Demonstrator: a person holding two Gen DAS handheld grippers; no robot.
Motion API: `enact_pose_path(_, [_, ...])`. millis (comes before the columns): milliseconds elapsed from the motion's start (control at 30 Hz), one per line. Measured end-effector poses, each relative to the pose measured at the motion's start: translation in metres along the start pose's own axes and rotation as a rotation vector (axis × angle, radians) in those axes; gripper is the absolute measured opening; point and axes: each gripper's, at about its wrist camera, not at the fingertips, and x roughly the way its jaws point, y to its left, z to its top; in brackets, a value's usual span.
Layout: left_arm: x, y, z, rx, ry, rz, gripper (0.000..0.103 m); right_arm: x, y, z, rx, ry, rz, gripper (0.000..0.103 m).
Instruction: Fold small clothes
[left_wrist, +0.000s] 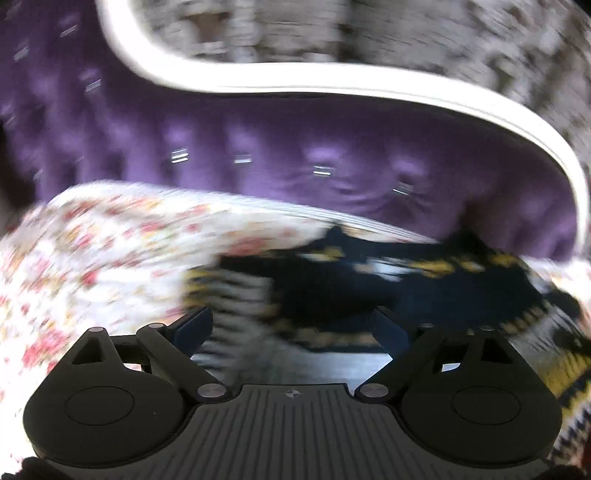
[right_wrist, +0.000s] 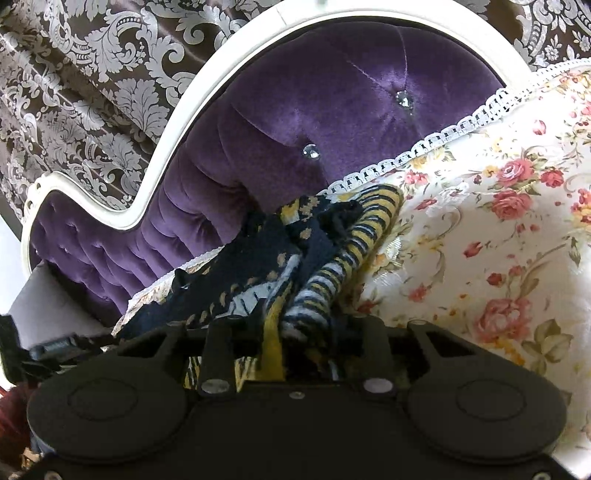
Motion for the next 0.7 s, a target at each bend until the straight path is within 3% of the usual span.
enact_pose_path(167, [0.027,-0.054,-0.001,0.109,0.072,-0.029,0.093,-0.001,-0.001,0.000,0.009,-0.002,0.008,0.038])
enact_pose_path(300, [0.062,-0.079,-0.012,0.153,0.141,0.033,0.096,-0.001,-0.002,0.000,0.015,-0.004,0.013,0.038])
enact_pose_path(700, [0.071,-0.087,-0.023,0.118,0.036,0.099,0.103,-0.002,-0.004,0.000,0.031,-0.007,0.024,0.037])
